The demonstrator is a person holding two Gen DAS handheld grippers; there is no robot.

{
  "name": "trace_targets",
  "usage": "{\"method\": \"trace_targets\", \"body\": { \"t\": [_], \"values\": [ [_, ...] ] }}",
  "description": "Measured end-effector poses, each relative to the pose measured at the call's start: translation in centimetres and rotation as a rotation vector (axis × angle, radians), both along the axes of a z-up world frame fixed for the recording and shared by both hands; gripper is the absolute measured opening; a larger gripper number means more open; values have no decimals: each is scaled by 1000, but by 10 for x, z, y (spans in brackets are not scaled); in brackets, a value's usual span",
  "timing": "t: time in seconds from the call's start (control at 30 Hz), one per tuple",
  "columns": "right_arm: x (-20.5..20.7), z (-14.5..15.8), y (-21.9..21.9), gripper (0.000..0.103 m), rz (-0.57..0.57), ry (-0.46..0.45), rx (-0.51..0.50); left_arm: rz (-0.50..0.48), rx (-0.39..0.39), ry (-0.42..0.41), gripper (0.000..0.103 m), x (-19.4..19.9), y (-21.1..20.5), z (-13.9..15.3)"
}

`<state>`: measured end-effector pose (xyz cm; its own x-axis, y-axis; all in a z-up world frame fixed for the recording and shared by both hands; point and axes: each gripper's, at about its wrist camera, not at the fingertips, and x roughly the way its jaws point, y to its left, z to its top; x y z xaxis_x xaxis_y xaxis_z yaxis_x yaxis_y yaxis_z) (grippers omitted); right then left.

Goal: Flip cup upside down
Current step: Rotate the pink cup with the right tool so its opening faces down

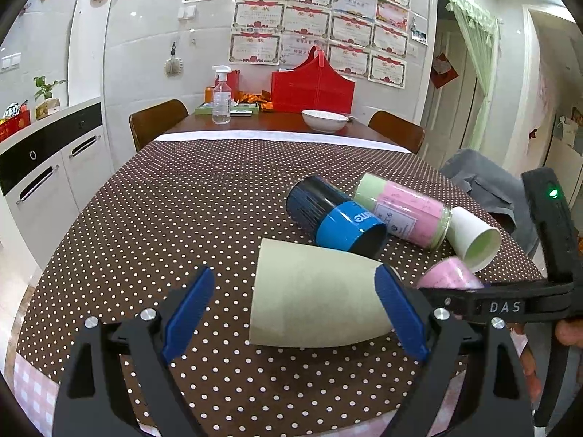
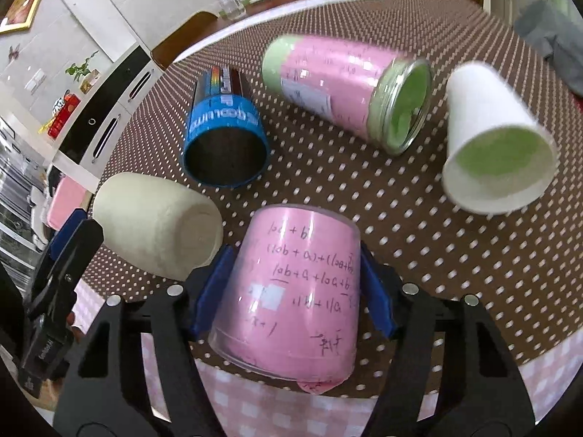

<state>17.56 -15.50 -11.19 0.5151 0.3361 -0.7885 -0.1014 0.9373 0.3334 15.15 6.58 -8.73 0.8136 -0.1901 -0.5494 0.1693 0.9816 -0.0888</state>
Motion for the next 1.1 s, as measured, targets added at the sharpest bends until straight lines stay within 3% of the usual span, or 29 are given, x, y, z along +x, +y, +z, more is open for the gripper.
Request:
{"method": "trace_targets", "body": {
  "t": [0.27, 0.63, 0.73, 0.93, 1.1],
  "values": [
    [-3, 13, -3, 64, -24, -222, -131, 8, 2, 6, 88, -4, -5, -1],
    [-13, 6, -3, 58, -21, -307, -178, 18, 9, 21, 88, -2, -11, -3],
    [-10, 7, -6, 58, -23, -277, -164, 17, 5, 22, 88, -2, -13, -2],
    [-4, 12, -13, 60, 9, -118, -88, 11, 3, 17, 88, -3, -14, 0],
    [23, 14, -12, 69, 31, 17, -65, 5, -9, 20, 88, 1, -13, 0]
  ]
}}
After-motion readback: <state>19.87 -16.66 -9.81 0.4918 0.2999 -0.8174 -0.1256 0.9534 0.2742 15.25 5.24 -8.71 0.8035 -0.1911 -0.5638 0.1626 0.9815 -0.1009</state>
